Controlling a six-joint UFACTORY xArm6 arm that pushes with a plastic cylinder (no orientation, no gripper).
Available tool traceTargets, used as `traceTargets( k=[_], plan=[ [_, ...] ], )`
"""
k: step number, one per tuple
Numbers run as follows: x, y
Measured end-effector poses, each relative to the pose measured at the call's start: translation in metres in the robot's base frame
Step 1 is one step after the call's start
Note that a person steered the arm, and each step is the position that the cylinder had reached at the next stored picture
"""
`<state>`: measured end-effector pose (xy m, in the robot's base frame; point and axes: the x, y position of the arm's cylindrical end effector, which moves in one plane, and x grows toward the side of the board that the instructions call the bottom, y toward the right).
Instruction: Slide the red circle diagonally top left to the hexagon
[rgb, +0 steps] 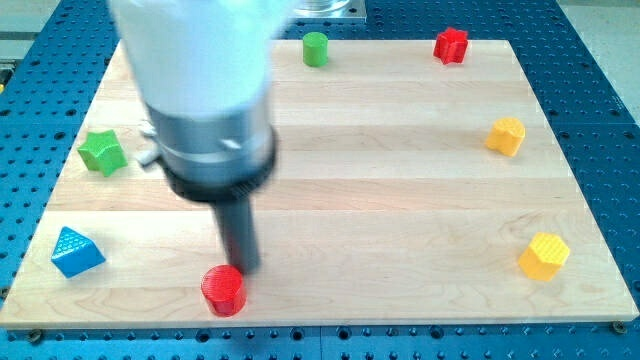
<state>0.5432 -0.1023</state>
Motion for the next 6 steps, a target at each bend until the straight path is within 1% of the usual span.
traceTargets(
  k=[1,2,3,4,5,6],
  plan=[
    [-0.005,-0.053],
    [0.056,-0.054],
    [0.075,-0.056],
    [0.074,0.053],
    [0.046,0.165],
    [0.009,0.178]
  ],
)
